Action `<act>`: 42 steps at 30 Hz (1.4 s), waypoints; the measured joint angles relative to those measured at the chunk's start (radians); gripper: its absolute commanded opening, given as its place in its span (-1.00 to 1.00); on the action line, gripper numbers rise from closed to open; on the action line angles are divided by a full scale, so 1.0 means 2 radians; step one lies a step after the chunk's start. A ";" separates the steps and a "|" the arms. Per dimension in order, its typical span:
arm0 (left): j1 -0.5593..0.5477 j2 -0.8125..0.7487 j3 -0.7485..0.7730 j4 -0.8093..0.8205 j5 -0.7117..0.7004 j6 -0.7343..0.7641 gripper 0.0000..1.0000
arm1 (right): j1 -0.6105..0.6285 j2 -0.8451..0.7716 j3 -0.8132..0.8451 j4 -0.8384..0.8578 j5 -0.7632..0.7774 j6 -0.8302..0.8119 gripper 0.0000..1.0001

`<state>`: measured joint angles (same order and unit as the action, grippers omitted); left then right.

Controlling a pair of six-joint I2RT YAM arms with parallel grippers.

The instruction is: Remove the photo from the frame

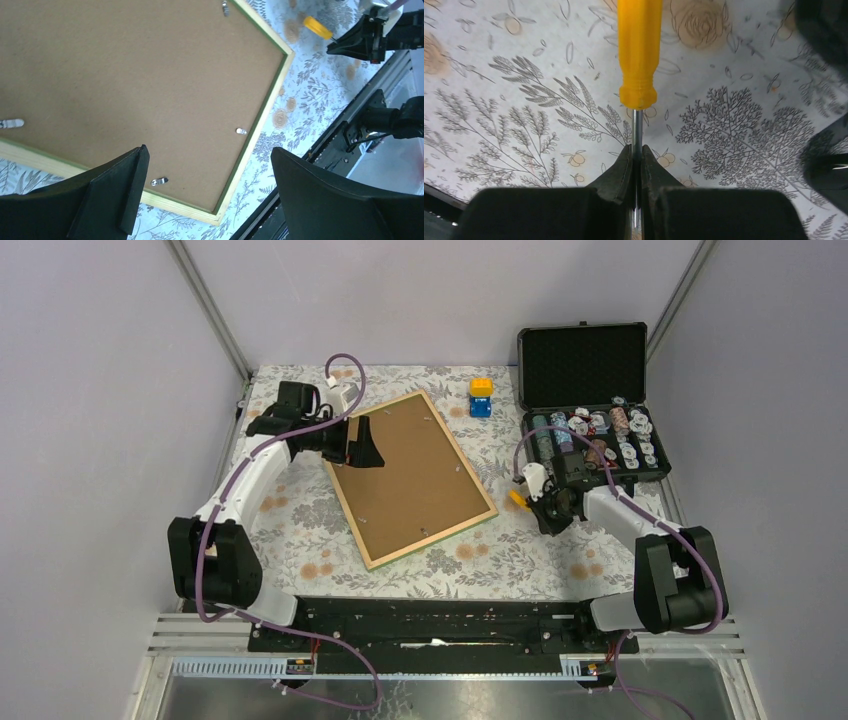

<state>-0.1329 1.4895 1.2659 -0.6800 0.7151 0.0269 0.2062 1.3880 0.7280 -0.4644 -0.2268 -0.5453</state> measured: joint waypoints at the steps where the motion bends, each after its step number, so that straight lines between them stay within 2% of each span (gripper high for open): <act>1: 0.002 0.000 -0.003 0.001 -0.003 -0.001 0.97 | -0.005 0.001 -0.007 0.003 0.004 0.000 -1.00; 7: 0.012 0.000 -0.007 0.012 -0.010 -0.007 0.97 | -0.026 0.023 -0.011 0.023 0.018 0.005 -0.98; 16: 0.026 0.000 -0.008 0.015 -0.023 -0.017 0.97 | -0.039 0.033 -0.007 0.044 0.044 0.011 -0.50; 25: 0.053 0.003 -0.017 0.020 -0.037 -0.041 0.97 | -0.039 0.039 -0.005 0.056 0.076 0.036 -0.42; 29: 0.056 0.004 -0.017 0.022 -0.041 -0.045 0.97 | -0.039 0.039 -0.005 0.057 0.080 0.043 -0.29; 38: 0.063 0.003 -0.047 0.025 -0.050 -0.063 0.97 | -0.044 0.039 0.004 0.039 0.088 0.050 0.44; 42: 0.062 -0.007 -0.069 0.024 -0.050 -0.044 0.97 | -0.044 0.037 0.015 -0.005 0.064 0.052 0.62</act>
<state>-0.0093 1.4754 1.1286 -0.6327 0.6151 -0.0620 0.1184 1.4628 0.7586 -0.4740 -0.0986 -0.4412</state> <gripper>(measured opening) 0.987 0.759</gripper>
